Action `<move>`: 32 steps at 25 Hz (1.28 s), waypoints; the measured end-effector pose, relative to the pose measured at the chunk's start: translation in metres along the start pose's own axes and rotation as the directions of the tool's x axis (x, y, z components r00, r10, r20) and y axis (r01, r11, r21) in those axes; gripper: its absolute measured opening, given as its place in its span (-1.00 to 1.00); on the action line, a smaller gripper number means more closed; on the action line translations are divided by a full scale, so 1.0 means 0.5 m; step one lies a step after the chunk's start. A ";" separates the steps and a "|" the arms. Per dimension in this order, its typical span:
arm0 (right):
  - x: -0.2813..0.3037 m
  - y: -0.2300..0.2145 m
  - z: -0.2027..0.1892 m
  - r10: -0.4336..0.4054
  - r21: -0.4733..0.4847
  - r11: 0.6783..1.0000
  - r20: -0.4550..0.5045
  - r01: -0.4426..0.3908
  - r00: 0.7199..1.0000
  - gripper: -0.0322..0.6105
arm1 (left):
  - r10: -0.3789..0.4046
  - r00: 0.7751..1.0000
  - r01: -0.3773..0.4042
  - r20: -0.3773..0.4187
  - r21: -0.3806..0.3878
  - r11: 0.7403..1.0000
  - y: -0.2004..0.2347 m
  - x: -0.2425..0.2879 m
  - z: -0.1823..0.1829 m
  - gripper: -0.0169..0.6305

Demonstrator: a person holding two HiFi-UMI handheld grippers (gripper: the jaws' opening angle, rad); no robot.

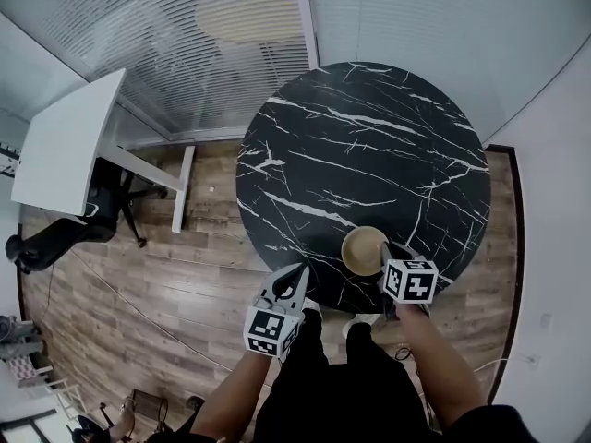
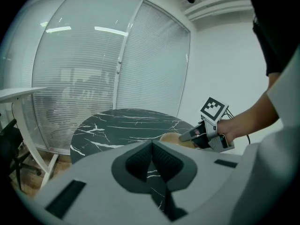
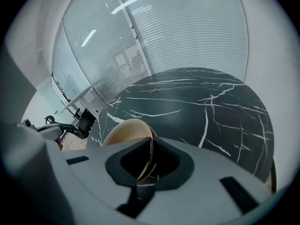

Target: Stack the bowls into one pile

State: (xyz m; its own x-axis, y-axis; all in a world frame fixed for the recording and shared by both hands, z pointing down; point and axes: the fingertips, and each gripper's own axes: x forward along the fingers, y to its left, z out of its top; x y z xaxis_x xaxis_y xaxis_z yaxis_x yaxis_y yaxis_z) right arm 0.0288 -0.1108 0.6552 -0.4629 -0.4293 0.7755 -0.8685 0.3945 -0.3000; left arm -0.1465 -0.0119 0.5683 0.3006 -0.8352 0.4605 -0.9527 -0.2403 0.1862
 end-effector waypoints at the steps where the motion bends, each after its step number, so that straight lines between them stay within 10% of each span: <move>1: 0.000 0.001 0.001 -0.003 -0.004 1.000 0.004 0.003 1.000 -0.80 | -0.001 1.000 0.001 0.002 0.000 1.000 0.000 0.000 0.001 -0.91; 22: -0.113 0.033 0.077 -0.006 -0.143 0.989 0.193 0.034 0.981 -0.65 | -0.057 0.998 0.056 0.021 0.032 0.998 -0.031 0.006 0.039 -0.91; 32: -0.263 0.105 0.177 0.131 -0.241 0.970 0.443 -0.023 0.887 -0.80 | -0.129 0.985 0.118 0.115 0.096 0.988 -0.086 0.028 0.172 -0.91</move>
State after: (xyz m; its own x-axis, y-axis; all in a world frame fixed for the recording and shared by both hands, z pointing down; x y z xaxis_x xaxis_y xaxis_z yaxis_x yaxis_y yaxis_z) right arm 0.0286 -0.1055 0.4883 -0.6030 -0.6891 0.4019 -0.7893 0.5885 -0.1751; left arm -0.1052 -0.0559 0.4923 0.4141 -0.8483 0.3300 -0.9102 -0.3838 0.1556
